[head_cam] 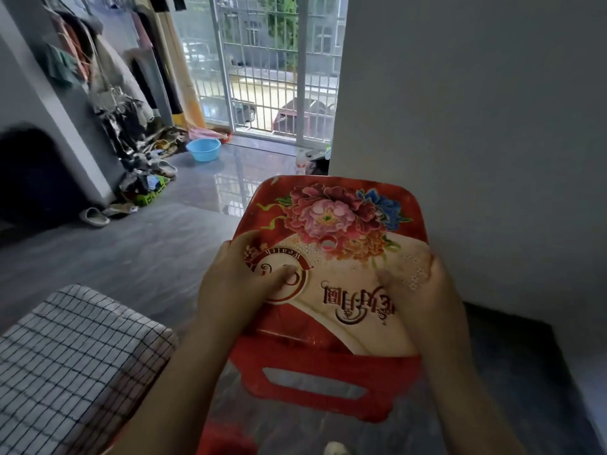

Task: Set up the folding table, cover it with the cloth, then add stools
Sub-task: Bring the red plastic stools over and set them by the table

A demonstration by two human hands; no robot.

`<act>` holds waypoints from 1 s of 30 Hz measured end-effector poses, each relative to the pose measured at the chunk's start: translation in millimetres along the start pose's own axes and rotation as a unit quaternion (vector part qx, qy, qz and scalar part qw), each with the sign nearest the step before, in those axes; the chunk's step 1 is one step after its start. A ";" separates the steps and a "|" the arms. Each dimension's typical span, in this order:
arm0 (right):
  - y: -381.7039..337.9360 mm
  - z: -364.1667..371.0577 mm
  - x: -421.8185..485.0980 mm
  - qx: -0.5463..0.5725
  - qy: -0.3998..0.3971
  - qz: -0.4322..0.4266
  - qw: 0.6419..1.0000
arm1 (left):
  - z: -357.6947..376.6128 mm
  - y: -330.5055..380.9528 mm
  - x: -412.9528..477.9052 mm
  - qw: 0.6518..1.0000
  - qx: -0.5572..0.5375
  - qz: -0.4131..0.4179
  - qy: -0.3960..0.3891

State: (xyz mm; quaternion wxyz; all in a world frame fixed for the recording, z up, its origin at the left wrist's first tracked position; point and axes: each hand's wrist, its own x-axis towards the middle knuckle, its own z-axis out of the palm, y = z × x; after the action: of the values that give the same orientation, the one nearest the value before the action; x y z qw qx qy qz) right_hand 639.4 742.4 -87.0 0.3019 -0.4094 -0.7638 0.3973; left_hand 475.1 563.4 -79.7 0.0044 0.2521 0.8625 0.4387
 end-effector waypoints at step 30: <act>-171.8 609.0 352.1 -0.032 -0.470 -0.192 0.861 | -65.0 -312.5 370.7 0.885 0.024 -0.401 0.235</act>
State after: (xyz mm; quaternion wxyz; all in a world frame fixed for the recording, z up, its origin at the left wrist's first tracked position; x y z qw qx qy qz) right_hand -75.8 767.9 -198.1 -0.0360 -0.0282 -0.8909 0.4520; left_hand 1.9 524.5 -197.8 -0.0286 -0.2259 0.8760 0.4251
